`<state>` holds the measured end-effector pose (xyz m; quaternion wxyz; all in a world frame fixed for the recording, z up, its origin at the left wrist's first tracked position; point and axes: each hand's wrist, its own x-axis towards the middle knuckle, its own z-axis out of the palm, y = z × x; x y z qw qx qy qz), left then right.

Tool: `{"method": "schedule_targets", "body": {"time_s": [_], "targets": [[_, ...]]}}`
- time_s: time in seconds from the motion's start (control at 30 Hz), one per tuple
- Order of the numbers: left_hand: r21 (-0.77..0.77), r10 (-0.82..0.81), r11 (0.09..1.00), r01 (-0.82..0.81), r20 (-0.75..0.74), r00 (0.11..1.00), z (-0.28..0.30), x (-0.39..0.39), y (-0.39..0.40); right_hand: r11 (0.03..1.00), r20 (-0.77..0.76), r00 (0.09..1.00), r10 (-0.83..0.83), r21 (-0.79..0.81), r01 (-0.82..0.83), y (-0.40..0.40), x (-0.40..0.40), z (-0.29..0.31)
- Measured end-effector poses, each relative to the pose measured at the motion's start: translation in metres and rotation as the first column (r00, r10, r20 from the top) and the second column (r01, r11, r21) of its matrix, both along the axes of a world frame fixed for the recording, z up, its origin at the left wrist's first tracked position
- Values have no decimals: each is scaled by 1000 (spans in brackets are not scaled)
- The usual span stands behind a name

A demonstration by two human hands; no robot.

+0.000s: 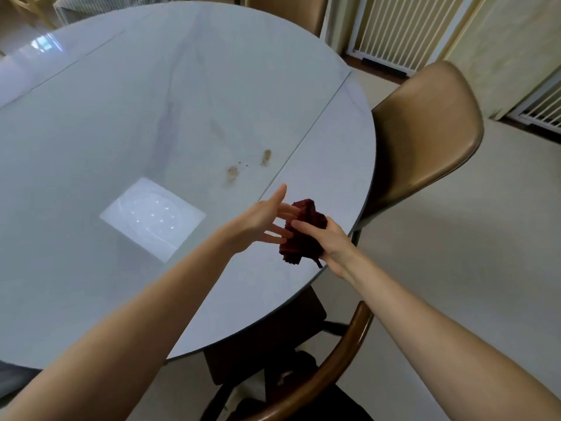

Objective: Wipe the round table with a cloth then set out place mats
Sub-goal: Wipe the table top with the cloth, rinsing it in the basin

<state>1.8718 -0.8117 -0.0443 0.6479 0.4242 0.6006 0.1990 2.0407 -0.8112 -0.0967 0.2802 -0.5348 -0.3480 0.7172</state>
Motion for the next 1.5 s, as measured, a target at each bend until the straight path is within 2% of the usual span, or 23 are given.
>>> {"method": "schedule_targets", "body": {"time_s": [0.13,0.23,0.3,0.4,0.47,0.57,0.67,0.73,0.8,0.83,0.87,0.97,1.0,1.07,1.17,1.23,1.27,1.3,1.33,1.37,1.43,1.47,1.5], "targets": [[-17,-166,986,165,-135,977,-15,22,43,999,181,983,-4,-49,13,30,25,-31],[-8,-211,977,215,-218,953,-37,39,76,994,400,915,53,64,-86,70,46,-47],[90,-151,975,203,-399,904,-57,43,93,942,643,766,-4,259,-213,97,55,-54],[142,-194,906,399,-698,689,-88,44,110,754,856,463,-232,459,-470,148,76,-62],[66,-296,845,530,-767,569,-110,42,115,630,915,301,-270,404,-663,180,91,-76],[-14,-360,793,609,-817,450,-138,41,115,541,936,199,-292,333,-772,191,102,-102],[-49,-372,782,622,-837,402,-154,42,113,462,924,207,-321,344,-817,126,92,-130],[-67,-385,789,610,-828,407,-154,43,114,317,924,245,-295,337,-887,71,94,-137],[-85,-400,801,592,-813,423,-151,45,115,180,928,233,-291,292,-939,62,104,-128],[-91,-408,805,587,-802,436,-148,46,115,165,916,223,-332,289,-943,73,107,-122],[-93,-414,807,583,-793,447,-146,48,113,228,919,183,-349,272,-935,88,108,-117],[-79,-421,788,610,-792,441,-143,46,106,596,957,106,-268,251,-763,99,89,-109],[-72,-416,777,625,-804,425,-144,44,104,631,947,104,-304,281,-723,87,80,-111],[-69,-434,740,669,-809,396,-147,37,93,609,937,129,-326,312,-729,30,58,-111],[-84,-491,687,722,-786,375,-145,26,79,388,918,353,-179,396,-832,-49,26,-111],[-67,-459,696,715,-807,372,-139,5,67,148,919,381,-99,392,-908,-68,4,-113],[-55,-422,719,692,-827,372,-136,-7,60,60,925,373,-77,378,-924,-61,0,-114],[-45,-378,752,658,-847,373,-134,-21,51,26,928,367,-73,369,-929,-46,-3,-113],[-45,-342,788,614,-861,377,-135,-35,43,66,931,355,-90,361,-930,-26,-4,-112],[-56,-328,816,576,-864,381,-135,-47,35,173,929,348,-130,367,-914,-3,-4,-108],[-80,-351,833,548,-841,411,-138,-71,23,555,931,266,-251,363,-748,39,-10,-104],[-70,-355,834,547,-828,435,-139,-84,18,686,928,206,-311,369,-627,53,-22,-104],[-61,-362,832,552,-813,456,-139,-92,16,745,926,145,-347,367,-557,57,-35,-105]]}}
